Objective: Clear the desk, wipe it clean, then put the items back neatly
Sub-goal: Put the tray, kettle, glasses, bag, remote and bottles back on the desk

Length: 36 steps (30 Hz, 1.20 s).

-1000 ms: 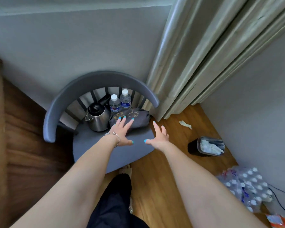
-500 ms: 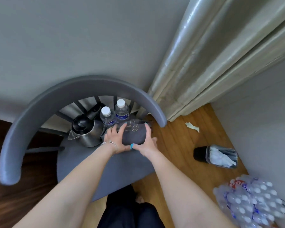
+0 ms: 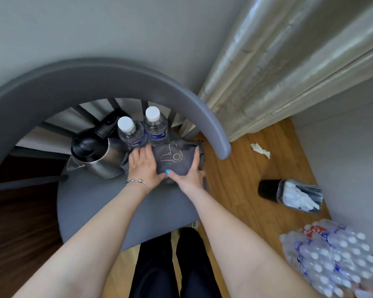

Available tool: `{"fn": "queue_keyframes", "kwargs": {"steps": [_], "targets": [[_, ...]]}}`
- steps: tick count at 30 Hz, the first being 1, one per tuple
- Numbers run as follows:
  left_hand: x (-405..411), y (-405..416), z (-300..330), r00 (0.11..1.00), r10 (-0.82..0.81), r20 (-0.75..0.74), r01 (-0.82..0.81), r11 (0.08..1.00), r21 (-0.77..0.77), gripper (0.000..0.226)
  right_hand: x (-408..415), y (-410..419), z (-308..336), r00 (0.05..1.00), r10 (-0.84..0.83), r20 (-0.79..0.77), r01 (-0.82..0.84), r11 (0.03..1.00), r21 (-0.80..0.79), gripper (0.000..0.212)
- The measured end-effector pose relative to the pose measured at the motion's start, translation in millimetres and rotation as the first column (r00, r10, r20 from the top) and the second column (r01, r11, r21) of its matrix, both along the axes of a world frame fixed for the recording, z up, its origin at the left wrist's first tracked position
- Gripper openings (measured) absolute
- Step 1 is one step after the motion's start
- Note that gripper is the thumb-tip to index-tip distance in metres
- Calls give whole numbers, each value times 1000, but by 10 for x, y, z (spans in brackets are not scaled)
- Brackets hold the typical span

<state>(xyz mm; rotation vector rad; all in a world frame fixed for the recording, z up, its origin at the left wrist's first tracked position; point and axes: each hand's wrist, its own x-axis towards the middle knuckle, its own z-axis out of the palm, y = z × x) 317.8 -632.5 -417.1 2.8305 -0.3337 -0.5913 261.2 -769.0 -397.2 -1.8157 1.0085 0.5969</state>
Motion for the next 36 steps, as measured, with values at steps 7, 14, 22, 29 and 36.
{"fn": "queue_keyframes", "kwargs": {"steps": [7, 14, 22, 29, 36], "targets": [[-155, 19, -110, 997, 72, -36, -75, 994, -82, 83, -62, -131, -292, 994, -11, 112, 3, 997, 74, 118], [-292, 55, -223, 962, 159, -221, -229, 911, -342, 69, -104, -194, -413, 976, -93, 198, 58, 983, 177, 98], [-430, 9, -304, 940, 70, -333, -202, 902, -382, 54, -115, -207, -410, 961, -161, 224, 103, 963, 251, 83], [-769, -57, -174, 884, 237, -402, -426, 763, -486, 59, -180, -122, -389, 946, -103, 309, 34, 975, 219, 83], [-1078, 94, 397, 903, 286, -320, -428, 660, -617, 96, -373, -21, 142, 914, -79, 398, -45, 955, 294, 80]]}}
